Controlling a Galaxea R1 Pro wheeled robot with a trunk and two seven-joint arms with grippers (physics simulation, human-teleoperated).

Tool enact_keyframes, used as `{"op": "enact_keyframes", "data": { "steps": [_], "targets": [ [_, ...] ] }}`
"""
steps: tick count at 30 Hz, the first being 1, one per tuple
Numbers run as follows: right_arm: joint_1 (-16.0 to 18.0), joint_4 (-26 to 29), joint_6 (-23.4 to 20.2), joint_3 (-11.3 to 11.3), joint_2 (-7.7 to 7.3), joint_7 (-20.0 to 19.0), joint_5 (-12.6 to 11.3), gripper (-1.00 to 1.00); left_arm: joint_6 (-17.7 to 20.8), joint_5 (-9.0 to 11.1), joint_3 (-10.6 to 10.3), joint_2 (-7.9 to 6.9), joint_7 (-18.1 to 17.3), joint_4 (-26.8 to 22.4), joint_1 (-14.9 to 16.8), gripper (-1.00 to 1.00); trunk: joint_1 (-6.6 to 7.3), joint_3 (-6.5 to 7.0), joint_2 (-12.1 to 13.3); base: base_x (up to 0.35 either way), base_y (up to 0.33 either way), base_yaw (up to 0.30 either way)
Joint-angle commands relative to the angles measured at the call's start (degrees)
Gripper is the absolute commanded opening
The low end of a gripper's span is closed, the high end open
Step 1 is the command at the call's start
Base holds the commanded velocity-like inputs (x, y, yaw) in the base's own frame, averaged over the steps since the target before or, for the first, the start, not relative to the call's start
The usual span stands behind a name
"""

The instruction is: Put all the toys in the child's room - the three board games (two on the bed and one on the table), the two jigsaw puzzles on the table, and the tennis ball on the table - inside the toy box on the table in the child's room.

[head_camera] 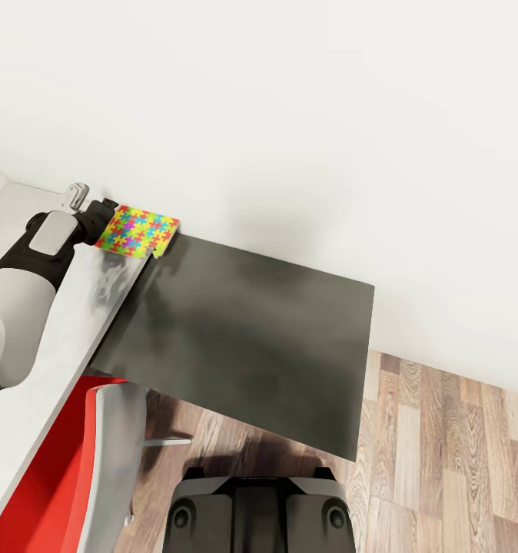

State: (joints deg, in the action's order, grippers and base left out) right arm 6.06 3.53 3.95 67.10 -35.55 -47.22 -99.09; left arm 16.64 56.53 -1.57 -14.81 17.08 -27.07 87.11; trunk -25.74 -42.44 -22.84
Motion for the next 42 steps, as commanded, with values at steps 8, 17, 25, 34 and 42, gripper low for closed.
{"op": "enact_keyframes", "data": {
  "steps": [8, 17, 25, 34, 42],
  "targets": [
    [0.01, 0.08, 0.43, 0.49, -0.04, -1.01, -0.18, 1.0, 0.15, 1.01, -0.11, 0.03, 0.41, -0.09, 0.01, 1.0, -0.04, -0.07, -0.07, 0.0, 0.0, 0.0],
    [0.01, 0.08, 0.39, 0.49, -0.04, -1.26, -0.15, 1.0, 0.15, 1.03, -0.1, -0.12, 0.39, -0.09, 0.01, 1.0, -0.04, -0.07, -0.07, 0.0, 0.0, 0.0],
    [0.01, 0.08, 0.39, 0.49, -0.01, -1.17, -0.14, 1.0, 0.18, 0.98, -0.04, -0.93, 0.39, -0.33, 0.06, 1.0, -0.04, -0.07, -0.07, 0.0, 0.0, 0.0],
    [0.03, 0.08, 0.56, 0.49, 0.03, -1.08, -0.1, 1.0, 0.57, 1.01, -0.02, -3.27, 0.62, -1.68, 0.02, 1.0, -0.04, -0.07, -0.07, 0.0, 0.0, 0.0],
    [0.03, 0.07, 1.51, 0.49, 0.04, -0.98, -0.09, 1.0, 4.96, 0.63, -0.18, -6.37, 1.65, -6.13, 0.03, 1.0, -0.04, -0.07, -0.07, 0.0, 0.0, 0.0]
  ]
}}
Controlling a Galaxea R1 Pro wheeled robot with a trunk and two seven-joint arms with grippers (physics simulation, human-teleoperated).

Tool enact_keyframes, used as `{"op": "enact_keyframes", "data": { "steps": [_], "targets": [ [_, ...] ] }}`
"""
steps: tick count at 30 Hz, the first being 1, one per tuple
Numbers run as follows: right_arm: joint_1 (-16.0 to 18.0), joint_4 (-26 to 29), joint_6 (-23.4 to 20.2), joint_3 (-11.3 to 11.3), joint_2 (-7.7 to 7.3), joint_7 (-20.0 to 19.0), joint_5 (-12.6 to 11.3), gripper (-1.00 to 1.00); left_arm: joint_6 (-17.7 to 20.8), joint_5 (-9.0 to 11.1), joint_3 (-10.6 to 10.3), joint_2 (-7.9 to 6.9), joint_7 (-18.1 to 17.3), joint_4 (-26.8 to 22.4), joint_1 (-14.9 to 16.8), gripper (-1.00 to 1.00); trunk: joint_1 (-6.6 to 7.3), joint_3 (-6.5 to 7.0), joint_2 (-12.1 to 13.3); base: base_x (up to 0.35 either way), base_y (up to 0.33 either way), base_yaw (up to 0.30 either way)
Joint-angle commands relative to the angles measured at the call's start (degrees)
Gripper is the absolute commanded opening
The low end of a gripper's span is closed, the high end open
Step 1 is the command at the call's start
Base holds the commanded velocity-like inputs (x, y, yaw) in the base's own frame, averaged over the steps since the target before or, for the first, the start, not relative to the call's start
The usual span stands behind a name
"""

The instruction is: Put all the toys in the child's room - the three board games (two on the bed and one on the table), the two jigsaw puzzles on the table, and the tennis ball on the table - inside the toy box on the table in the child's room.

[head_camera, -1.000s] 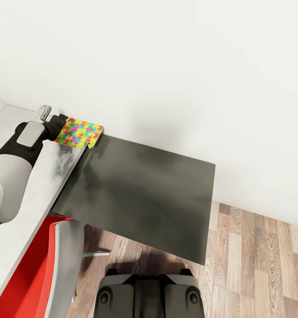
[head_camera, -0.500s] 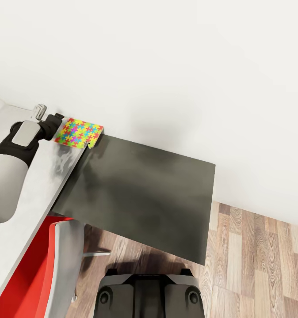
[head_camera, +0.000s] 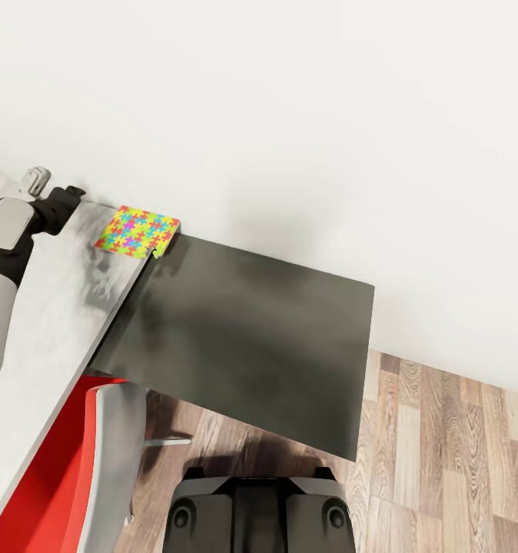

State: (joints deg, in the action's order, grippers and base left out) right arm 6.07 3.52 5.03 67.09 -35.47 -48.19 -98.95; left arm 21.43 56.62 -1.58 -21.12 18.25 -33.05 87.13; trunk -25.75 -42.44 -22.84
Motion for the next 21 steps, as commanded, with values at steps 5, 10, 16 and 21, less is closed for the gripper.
{"op": "enact_keyframes", "data": {
  "steps": [5, 10, 16, 21],
  "targets": [
    [0.02, 0.08, 1.11, 0.5, -0.04, -0.03, -0.24, 1.0, 5.93, 0.63, -0.18, -0.81, 2.53, -5.29, -0.14, 1.0, -0.04, -0.07, -0.08, 0.0, 0.0, 0.0],
    [0.05, 0.08, 1.46, 0.5, 0.02, -0.03, -0.26, 1.0, 11.7, 0.66, -0.21, -0.95, 5.46, -12.09, -0.4, 1.0, -0.04, -0.07, -0.08, 0.0, 0.0, 0.0],
    [0.06, 0.08, 1.73, 0.5, 0.09, 0.0, -0.27, 1.0, 15.91, 0.91, -0.15, -1.0, 10.47, -20.51, -1.41, 1.0, -0.04, -0.07, -0.08, 0.0, 0.0, 0.0],
    [0.07, 0.08, 1.84, 0.5, 0.1, 0.05, -0.27, 1.0, 17.33, 1.06, -0.08, -1.01, 12.78, -24.56, -2.59, 1.0, -0.04, -0.07, -0.08, 0.0, 0.0, 0.0]
  ]
}}
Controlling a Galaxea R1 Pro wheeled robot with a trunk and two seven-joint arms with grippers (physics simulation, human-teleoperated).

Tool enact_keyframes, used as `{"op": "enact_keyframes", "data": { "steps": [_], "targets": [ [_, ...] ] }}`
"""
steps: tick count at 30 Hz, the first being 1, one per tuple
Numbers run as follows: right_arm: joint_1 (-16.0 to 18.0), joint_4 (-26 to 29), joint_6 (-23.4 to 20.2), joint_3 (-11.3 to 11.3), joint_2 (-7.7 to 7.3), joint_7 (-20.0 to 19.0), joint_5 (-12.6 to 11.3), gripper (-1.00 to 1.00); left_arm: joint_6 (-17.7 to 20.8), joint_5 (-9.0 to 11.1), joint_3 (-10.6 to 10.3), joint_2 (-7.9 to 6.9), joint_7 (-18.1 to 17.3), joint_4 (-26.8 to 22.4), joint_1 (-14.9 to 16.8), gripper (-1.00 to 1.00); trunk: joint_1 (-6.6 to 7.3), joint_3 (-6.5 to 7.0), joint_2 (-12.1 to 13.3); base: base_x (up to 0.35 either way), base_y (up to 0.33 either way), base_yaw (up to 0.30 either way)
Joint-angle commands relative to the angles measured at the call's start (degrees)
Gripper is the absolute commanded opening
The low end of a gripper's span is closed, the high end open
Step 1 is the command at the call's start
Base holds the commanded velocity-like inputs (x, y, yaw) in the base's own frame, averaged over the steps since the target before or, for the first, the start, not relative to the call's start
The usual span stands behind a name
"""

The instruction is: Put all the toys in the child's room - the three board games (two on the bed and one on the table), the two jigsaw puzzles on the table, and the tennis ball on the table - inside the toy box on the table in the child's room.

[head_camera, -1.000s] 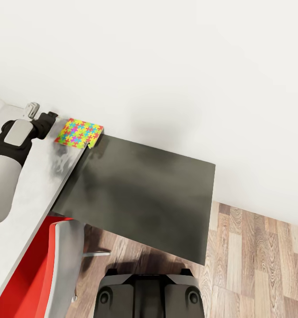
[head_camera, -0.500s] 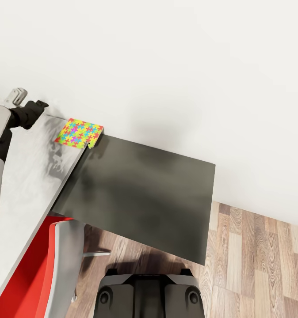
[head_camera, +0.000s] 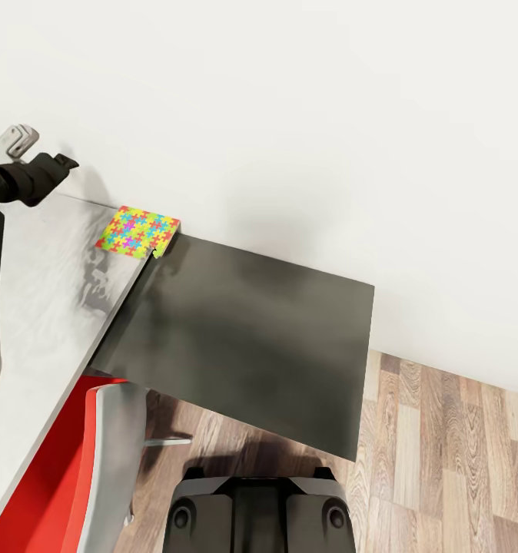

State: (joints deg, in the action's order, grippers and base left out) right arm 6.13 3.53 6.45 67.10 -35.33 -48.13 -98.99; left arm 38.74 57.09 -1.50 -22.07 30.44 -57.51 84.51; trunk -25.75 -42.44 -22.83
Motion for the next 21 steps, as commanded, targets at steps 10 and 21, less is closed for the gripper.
{"op": "enact_keyframes", "data": {
  "steps": [10, 21],
  "targets": [
    [0.02, 0.08, 0.79, 0.43, -0.15, -0.32, -0.26, 1.0, 1.36, 5.12, -0.2, 0.11, 3.02, -9.52, -5.65, 1.0, -0.04, -0.07, -0.09, 0.0, 0.0, 0.0],
    [0.02, 0.08, 1.05, 0.34, -0.17, -0.49, -0.31, 1.0, 1.47, 8.05, -0.23, 0.46, 4.86, -16.57, -11.08, 1.0, -0.04, -0.07, -0.09, 0.0, 0.0, 0.0]
  ]
}}
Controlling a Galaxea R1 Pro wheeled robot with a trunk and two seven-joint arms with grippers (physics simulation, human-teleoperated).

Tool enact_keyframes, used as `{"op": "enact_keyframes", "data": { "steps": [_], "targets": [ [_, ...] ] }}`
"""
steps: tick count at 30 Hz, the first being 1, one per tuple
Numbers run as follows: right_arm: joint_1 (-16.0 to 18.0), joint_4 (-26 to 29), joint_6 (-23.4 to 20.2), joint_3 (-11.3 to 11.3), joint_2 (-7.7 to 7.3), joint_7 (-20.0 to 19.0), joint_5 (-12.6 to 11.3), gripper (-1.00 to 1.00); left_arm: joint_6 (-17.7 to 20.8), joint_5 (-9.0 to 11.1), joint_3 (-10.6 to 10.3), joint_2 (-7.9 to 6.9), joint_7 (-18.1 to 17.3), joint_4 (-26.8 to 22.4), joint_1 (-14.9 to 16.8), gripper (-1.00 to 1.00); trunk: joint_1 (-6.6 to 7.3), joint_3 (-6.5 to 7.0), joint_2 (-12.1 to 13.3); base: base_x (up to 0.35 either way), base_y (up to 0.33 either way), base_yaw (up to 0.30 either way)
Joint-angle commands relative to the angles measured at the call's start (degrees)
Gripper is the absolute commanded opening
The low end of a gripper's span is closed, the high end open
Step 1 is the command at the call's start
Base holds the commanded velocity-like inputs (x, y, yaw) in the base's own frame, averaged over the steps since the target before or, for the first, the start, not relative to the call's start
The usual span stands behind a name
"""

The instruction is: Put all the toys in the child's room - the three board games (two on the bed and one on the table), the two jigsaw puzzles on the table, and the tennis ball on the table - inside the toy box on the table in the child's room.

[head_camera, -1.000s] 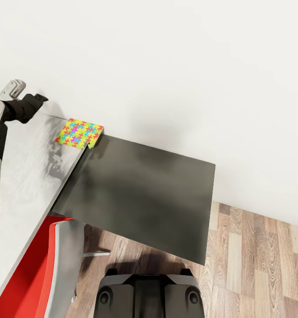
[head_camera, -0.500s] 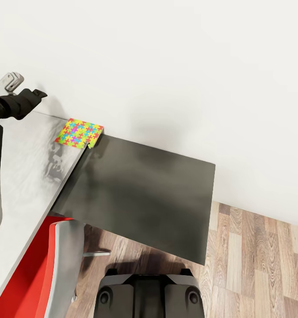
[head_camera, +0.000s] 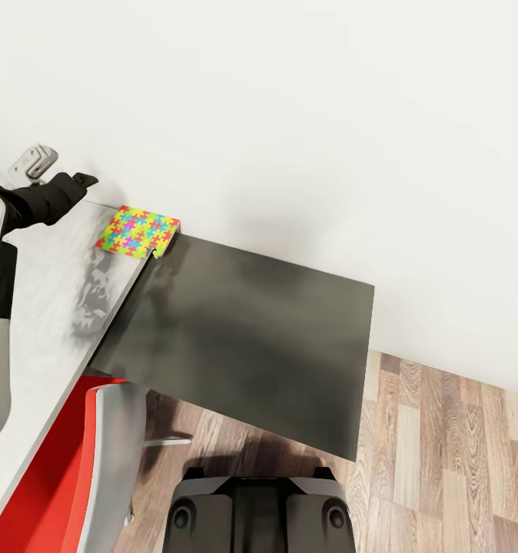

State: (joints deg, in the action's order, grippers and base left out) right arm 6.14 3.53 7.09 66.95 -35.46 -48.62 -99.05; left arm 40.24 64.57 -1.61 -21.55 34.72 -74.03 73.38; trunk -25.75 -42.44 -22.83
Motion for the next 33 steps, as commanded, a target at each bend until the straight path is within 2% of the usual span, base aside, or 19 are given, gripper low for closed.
{"op": "enact_keyframes", "data": {
  "steps": [1, 8, 11, 13, 16, 18, 22, 33],
  "targets": [
    [0.01, 0.08, 0.44, 0.48, -0.04, -0.02, -0.25, 1.0, 0.0, 0.79, -0.11, -0.03, 1.08, -1.04, -0.66, 1.0, -0.03, -0.07, -0.09, 0.0, 0.0, 0.0],
    [0.01, 0.08, 0.54, 0.46, -0.05, -0.08, -0.26, 1.0, 0.09, 1.76, -0.14, 0.05, 3.05, -4.1, -2.54, 1.0, -0.03, -0.07, -0.09, 0.0, 0.0, 0.0],
    [0.01, 0.08, 0.58, 0.46, -0.05, -0.09, -0.26, 1.0, 0.13, 2.8, -0.14, 0.07, 3.92, -5.0, -3.09, 1.0, -0.03, -0.03, -0.09, 0.0, 0.0, 0.0],
    [0.01, 0.08, 0.63, 0.46, -0.05, -0.08, -0.24, 1.0, 0.18, 4.22, -0.19, 0.08, 4.86, -5.7, -3.47, 1.0, -0.03, 0.05, -0.09, 0.0, 0.0, 0.0],
    [0.01, 0.08, 0.65, 0.46, -0.05, -0.06, -0.23, 1.0, 0.22, 4.93, -0.25, 0.07, 5.44, -5.96, -3.6, 1.0, -0.03, 0.2, -0.09, 0.0, 0.0, 0.0],
    [0.01, 0.08, 0.7, 0.46, -0.05, 0.0, -0.21, 1.0, 0.27, 6.12, -0.37, 0.08, 6.81, -6.4, -3.79, 1.0, -0.03, 0.34, -0.09, 0.0, 0.0, 0.0],
    [0.01, 0.08, 0.75, 0.44, -0.05, 0.08, -0.21, 1.0, 0.41, 7.21, -0.51, 0.09, 8.84, -6.8, -3.91, 1.0, -0.03, 0.64, -0.09, 0.0, 0.0, 0.0],
    [0.06, 0.08, 0.8, 0.36, -0.05, 0.22, -0.22, 1.0, 0.78, 8.91, -0.63, 0.07, 11.22, -8.31, -4.04, 1.0, -0.03, 1.6, -0.09, 0.0, 0.0, 0.0]
  ]
}}
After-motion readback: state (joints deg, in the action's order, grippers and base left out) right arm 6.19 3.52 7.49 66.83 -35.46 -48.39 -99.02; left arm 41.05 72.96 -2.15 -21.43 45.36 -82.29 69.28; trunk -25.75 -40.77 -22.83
